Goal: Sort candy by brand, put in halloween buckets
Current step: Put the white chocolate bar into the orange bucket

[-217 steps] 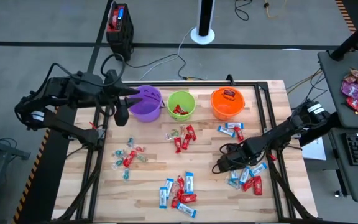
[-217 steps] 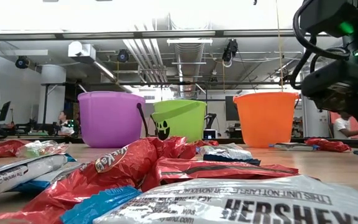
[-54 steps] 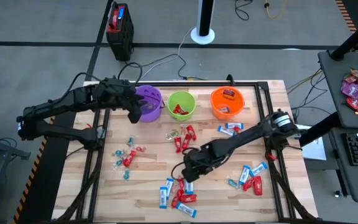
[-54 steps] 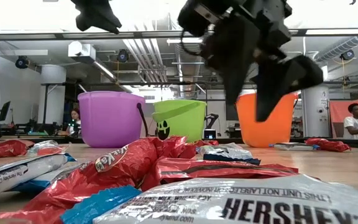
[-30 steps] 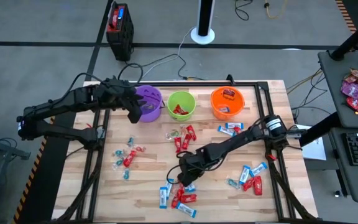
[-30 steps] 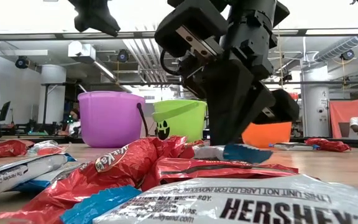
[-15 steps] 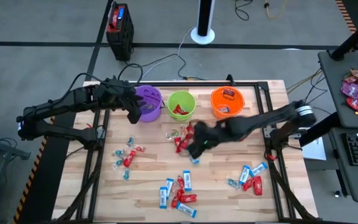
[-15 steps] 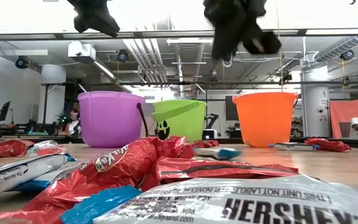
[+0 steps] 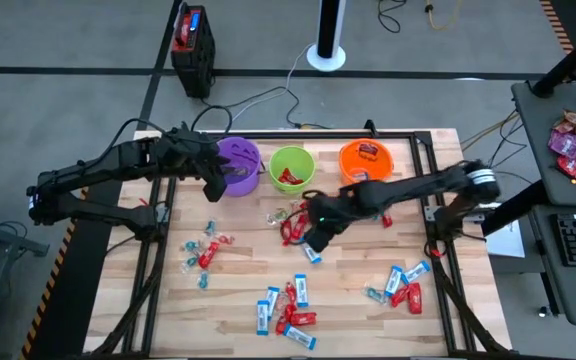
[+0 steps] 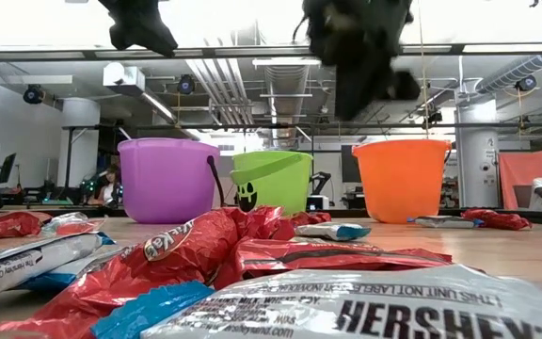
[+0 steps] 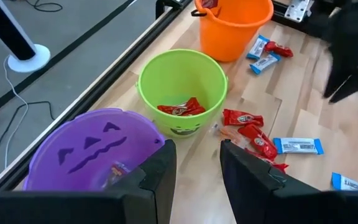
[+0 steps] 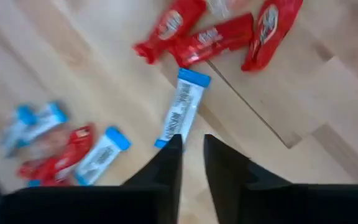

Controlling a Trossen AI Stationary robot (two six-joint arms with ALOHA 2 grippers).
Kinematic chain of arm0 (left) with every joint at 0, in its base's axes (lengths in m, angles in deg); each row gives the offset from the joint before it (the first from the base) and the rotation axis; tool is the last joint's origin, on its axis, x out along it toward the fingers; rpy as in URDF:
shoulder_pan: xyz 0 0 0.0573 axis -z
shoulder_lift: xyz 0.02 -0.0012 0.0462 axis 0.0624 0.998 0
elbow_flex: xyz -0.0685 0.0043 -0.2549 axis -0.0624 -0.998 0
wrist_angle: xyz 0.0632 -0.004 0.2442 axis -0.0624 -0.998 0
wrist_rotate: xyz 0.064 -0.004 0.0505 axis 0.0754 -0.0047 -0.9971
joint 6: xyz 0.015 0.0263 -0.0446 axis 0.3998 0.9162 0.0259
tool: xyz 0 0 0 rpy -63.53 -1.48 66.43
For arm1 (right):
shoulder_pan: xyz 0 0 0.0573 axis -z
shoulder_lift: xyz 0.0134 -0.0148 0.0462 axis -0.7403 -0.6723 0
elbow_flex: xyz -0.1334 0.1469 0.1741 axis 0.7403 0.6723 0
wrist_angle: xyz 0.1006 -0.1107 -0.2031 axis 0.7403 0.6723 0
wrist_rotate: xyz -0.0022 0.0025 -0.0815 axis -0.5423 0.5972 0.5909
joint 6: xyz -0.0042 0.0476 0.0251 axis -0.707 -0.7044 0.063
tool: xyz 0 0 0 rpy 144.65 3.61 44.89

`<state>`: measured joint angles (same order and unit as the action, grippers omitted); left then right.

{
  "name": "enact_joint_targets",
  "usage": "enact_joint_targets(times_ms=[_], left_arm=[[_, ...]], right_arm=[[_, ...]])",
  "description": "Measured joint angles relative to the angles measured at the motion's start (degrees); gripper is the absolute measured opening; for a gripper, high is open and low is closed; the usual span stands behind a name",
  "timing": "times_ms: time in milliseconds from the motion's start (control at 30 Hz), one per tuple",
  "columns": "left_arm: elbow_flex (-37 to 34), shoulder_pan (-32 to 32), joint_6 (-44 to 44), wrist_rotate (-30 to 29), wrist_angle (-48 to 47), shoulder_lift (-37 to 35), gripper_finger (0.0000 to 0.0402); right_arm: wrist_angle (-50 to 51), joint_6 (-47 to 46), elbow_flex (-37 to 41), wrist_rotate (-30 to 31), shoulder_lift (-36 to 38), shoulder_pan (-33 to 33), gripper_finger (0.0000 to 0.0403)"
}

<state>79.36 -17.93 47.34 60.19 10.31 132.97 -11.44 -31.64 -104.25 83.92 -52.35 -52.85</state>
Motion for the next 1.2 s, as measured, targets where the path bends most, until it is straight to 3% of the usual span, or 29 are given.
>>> enact_joint_targets(times_ms=[267, 467, 633, 900, 1067, 1200], left_arm=[[0.0, 0.0, 0.9, -0.2, -0.1, 0.1, 0.0109], [-0.2, 0.0, 0.9, -0.2, -0.4, 0.2, 0.0109], [-0.3, 0.0, 1.1, -0.3, -0.3, 0.2, 0.0109], [-0.3, 0.0, 2.4, -3.2, -0.6, 0.2, 0.0109], [-0.3, 0.0, 2.9, -3.3, -0.7, 0.2, 0.0109], [-0.3, 0.0, 2.9, -3.3, -0.7, 0.2, 0.0109]], right_arm=[[-6.4, -3.9, -0.3, -4.7, -13.0, -0.1, 0.0185], [-7.4, -6.2, -0.5, -4.9, -18.1, -0.4, 0.0223], [-7.4, -5.8, -0.5, -4.6, -19.0, -0.9, 0.0184], [-11.2, -1.8, -0.5, -6.5, -19.0, -0.9, 0.0024], [-12.2, -1.6, -0.3, -7.7, -17.4, -0.7, 0.0014], [-11.0, -0.4, 0.0, -7.4, -12.1, 0.4, 0.0012]])
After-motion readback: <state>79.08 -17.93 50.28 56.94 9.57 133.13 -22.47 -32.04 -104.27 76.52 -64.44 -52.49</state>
